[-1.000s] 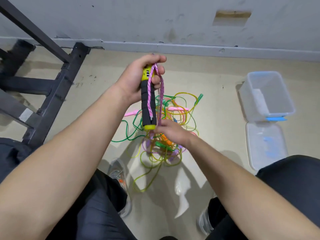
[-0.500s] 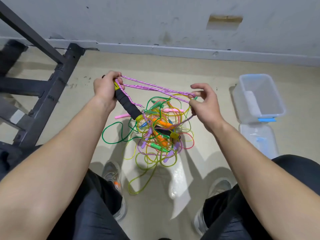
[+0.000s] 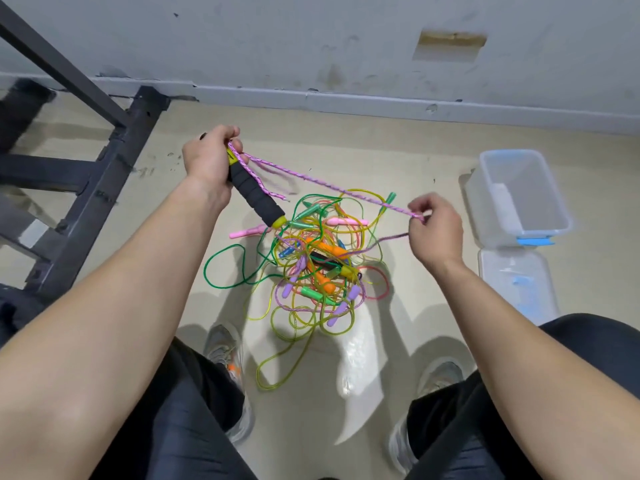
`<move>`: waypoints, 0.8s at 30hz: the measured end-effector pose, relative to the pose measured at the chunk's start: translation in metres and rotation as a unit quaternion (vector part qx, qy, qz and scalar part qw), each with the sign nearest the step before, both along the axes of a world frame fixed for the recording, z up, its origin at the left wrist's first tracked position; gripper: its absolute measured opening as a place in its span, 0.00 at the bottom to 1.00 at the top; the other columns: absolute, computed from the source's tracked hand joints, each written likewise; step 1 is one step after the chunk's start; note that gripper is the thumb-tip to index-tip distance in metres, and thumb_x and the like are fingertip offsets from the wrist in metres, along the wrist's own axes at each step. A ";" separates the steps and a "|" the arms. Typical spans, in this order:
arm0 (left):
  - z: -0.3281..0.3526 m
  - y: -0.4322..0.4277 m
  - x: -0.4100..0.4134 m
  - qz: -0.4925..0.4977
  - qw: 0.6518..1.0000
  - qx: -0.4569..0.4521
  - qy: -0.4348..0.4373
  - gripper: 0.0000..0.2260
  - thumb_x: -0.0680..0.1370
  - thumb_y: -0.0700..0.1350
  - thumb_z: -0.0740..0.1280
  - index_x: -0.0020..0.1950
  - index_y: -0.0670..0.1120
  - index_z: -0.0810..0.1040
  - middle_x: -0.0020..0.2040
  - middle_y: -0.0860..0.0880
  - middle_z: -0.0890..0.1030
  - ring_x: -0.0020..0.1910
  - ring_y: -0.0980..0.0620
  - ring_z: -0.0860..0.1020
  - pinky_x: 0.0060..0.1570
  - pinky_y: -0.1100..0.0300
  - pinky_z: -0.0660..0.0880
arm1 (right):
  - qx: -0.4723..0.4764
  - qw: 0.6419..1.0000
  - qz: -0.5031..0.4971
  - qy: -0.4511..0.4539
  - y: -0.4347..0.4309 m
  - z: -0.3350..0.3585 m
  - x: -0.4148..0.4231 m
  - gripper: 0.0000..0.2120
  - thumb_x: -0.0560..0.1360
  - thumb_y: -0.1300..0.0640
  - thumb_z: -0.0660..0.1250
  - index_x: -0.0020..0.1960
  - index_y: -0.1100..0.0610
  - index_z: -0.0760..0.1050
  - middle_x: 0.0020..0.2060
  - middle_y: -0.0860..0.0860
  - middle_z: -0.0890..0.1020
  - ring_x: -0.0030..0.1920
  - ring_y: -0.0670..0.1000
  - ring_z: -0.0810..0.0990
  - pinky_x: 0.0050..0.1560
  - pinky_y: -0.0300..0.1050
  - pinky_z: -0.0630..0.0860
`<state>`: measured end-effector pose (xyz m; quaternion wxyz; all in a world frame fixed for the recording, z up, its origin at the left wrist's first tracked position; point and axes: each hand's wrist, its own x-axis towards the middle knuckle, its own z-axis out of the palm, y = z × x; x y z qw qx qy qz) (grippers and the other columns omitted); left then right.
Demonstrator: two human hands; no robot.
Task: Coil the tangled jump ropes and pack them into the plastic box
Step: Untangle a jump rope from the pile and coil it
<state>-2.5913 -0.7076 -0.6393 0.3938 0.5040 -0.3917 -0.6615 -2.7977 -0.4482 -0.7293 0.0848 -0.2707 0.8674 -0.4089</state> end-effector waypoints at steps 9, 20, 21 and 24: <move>-0.016 -0.001 0.022 -0.047 0.972 -0.150 -0.172 0.08 0.78 0.38 0.68 0.39 0.47 0.75 0.32 0.46 0.77 0.25 0.52 0.74 0.31 0.61 0.72 | -0.024 0.893 -0.142 -0.427 0.016 -0.020 -0.011 0.17 0.84 0.56 0.57 0.38 0.59 0.72 0.38 0.60 0.78 0.28 0.52 0.79 0.32 0.43 0.79; -0.071 0.109 -0.027 -0.503 0.772 -0.259 -0.288 0.06 0.73 0.52 0.77 0.47 0.52 0.85 0.44 0.52 0.82 0.43 0.56 0.77 0.45 0.62 0.71 | -0.225 0.826 0.123 -0.502 -0.062 0.137 0.026 0.14 0.82 0.50 0.64 0.40 0.55 0.71 0.28 0.51 0.81 0.26 0.44 0.80 0.28 0.36 0.78; -0.072 0.111 -0.026 -0.496 0.753 -0.277 -0.332 0.06 0.74 0.54 0.76 0.41 0.53 0.83 0.40 0.52 0.80 0.42 0.53 0.76 0.42 0.59 0.70 | -0.251 0.820 0.112 -0.502 -0.064 0.142 0.024 0.15 0.82 0.49 0.63 0.40 0.55 0.70 0.27 0.51 0.80 0.25 0.43 0.79 0.27 0.35 0.77; -0.074 0.108 -0.019 -0.473 0.747 -0.270 -0.381 0.13 0.77 0.55 0.72 0.34 0.52 0.79 0.34 0.53 0.78 0.36 0.52 0.75 0.38 0.58 0.69 | -0.323 0.808 0.062 -0.490 -0.067 0.150 0.011 0.16 0.82 0.47 0.62 0.41 0.56 0.72 0.30 0.52 0.81 0.28 0.45 0.81 0.30 0.37 0.79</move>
